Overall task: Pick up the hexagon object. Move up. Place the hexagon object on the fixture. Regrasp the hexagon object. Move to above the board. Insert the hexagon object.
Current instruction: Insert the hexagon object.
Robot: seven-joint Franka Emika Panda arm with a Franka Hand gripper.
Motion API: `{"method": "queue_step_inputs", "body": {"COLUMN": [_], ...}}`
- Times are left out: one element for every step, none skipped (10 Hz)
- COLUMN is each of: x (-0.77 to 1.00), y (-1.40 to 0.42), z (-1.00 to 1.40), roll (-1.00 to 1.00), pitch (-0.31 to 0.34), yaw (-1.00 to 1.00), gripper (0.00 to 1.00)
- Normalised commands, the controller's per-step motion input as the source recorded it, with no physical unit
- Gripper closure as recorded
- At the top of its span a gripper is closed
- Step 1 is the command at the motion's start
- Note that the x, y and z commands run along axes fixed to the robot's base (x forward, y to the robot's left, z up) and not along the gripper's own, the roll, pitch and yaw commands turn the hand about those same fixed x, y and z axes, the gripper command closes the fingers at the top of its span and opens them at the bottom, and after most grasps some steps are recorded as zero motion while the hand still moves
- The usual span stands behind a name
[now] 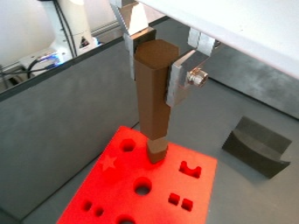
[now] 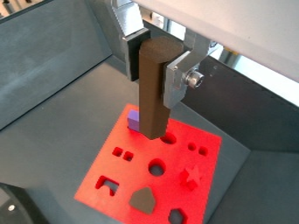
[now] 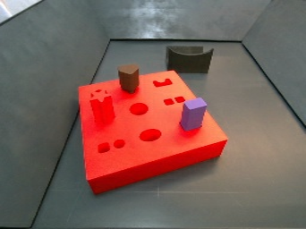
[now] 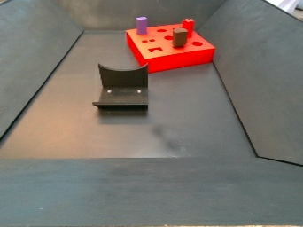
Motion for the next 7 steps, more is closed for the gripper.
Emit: {"method": "queue_step_inputs", "body": {"x": [-0.76, -0.61, -0.53, -0.37, -0.02, -0.04, -0.28], "y": [0.51, 0.56, 0.50, 0.36, 0.06, 0.05, 0.25], "z": [-0.06, -0.20, -0.29, -0.26, -0.02, 0.00, -0.21], "roll": [-0.01, 0.00, 0.00, -0.02, -0.04, 0.00, -0.02], "pitch": [-0.180, -0.116, -0.127, -0.089, -0.009, 0.000, -0.073], "yaw": [-0.03, 0.05, 0.10, 0.08, 0.00, 0.00, 0.04], "gripper": [1.00, 1.00, 1.00, 1.00, 1.00, 1.00, 1.00]}}
